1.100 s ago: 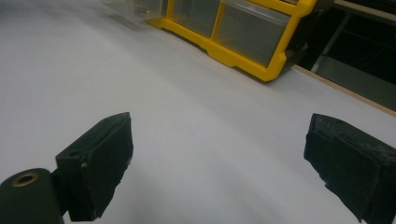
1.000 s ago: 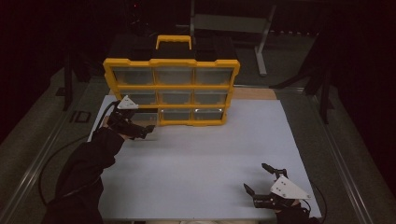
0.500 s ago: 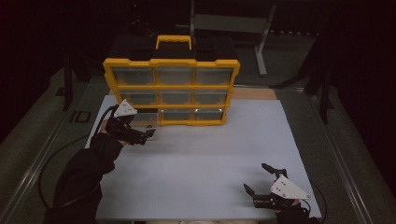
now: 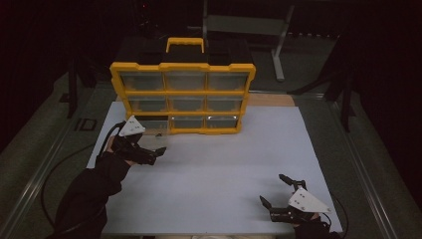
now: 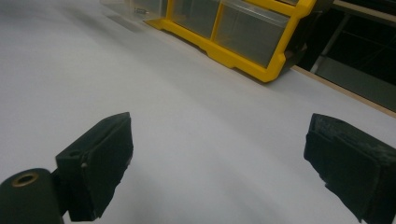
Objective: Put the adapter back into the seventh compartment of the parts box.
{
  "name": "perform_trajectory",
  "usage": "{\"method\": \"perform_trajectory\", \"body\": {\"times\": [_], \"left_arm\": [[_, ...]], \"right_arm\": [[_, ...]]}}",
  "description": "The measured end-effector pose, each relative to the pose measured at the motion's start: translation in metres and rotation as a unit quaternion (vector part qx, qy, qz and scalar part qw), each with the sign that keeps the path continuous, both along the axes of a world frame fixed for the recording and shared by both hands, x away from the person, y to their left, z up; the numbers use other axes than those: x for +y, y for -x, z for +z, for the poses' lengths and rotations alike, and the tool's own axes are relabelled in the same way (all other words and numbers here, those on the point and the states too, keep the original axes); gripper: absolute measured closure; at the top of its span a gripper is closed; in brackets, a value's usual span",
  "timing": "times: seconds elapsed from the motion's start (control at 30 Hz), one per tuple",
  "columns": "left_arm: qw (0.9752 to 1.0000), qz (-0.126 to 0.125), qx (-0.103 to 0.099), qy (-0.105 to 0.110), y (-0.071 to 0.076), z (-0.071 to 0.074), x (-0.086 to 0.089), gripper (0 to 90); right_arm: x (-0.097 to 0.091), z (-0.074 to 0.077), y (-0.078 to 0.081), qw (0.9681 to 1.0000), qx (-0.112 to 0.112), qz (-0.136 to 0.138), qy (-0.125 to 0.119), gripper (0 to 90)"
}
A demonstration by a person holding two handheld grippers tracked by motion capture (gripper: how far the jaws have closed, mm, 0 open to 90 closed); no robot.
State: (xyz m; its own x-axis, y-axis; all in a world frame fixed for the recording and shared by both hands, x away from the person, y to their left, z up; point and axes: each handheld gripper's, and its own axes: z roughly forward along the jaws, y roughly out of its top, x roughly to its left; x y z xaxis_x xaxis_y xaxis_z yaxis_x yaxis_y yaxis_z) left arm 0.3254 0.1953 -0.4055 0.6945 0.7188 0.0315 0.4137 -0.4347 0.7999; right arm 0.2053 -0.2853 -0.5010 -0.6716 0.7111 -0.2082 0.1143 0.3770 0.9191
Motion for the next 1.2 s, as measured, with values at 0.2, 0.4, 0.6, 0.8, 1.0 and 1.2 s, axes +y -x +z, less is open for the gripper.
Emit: {"method": "perform_trajectory", "body": {"times": [0.2, 0.4, 0.6, 0.8, 1.0, 1.2], "left_arm": [[1.0, -0.006, -0.001, 0.004, 0.01, -0.007, 0.002, 0.0], [0.9998, -0.014, -0.007, 0.009, 0.023, -0.015, 0.0, 0.0], [0.9996, -0.024, -0.012, 0.014, 0.034, -0.023, -0.003, 0.0], [0.9989, -0.044, -0.004, 0.011, 0.043, -0.039, -0.006, 0.0], [0.9982, -0.056, 0.007, 0.018, 0.05, -0.059, -0.008, 0.0], [0.998, -0.058, 0.012, 0.023, 0.054, -0.07, -0.009, 0.0]], "right_arm": [[0.0, 0.0, 0.0, 1.0, 0.0, 0.0, 0.001, 8.2], [0.0, 0.0, 0.0, 1.0, 0.0, 0.001, 0.001, 8.2], [0.0, 0.0, 0.0, 1.0, -0.001, 0.0, 0.001, 8.2], [0.0, 0.0, 0.0, 1.0, -0.001, 0.0, 0.002, 8.2], [0.0, 0.0, 0.0, 1.0, -0.001, 0.001, 0.002, 8.2], [0.0, 0.0, 0.0, 1.0, -0.001, 0.0, 0.002, 8.2]]}}
